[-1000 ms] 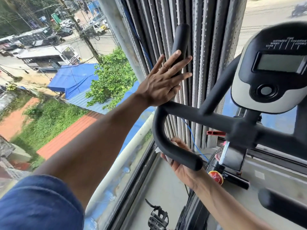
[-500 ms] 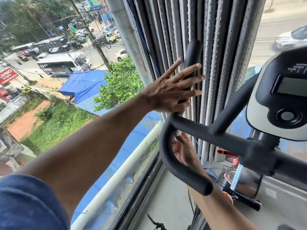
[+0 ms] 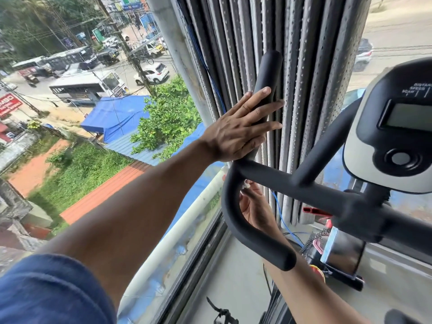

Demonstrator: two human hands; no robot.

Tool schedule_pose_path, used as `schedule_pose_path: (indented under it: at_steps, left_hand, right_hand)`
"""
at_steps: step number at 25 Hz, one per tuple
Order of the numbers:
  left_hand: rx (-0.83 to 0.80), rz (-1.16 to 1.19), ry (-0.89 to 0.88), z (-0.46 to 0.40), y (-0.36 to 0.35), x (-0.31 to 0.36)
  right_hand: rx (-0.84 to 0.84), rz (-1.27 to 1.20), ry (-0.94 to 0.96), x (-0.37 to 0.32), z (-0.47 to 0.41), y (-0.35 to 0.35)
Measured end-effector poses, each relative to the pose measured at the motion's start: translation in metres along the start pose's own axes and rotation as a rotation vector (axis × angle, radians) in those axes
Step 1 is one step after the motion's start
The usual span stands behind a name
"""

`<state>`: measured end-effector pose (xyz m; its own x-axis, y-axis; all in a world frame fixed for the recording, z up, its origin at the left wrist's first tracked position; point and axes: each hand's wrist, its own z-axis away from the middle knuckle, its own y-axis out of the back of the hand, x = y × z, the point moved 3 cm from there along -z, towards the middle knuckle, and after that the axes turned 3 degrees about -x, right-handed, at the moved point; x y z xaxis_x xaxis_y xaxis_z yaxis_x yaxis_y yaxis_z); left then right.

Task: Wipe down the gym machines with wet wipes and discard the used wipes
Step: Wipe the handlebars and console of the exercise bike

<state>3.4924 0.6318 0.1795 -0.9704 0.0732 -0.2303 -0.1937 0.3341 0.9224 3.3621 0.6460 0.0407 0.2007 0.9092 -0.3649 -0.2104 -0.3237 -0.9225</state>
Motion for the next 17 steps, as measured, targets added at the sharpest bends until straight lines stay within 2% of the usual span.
schedule_pose_path:
  at_steps: [3,7,11,14,17]
  left_hand:
    - [0.005,-0.006,-0.002,0.000,0.001,0.001]
    - [-0.016,-0.034,0.007,0.002,0.003,0.005]
    - [-0.016,-0.071,0.085,0.006,0.007,0.017]
    - [-0.039,-0.071,0.187,0.009,0.010,0.029]
    - [-0.091,0.039,0.347,0.022,0.006,0.043]
  right_hand:
    - [0.005,-0.002,-0.119,0.008,0.019,-0.002]
    - [0.072,-0.194,-0.213,0.020,0.057,-0.003]
    - [0.086,-0.115,-0.252,0.027,0.088,-0.001]
    - [0.018,-0.054,-0.239,0.025,0.111,0.001]
    - [-0.018,0.030,-0.192,0.013,0.133,0.004]
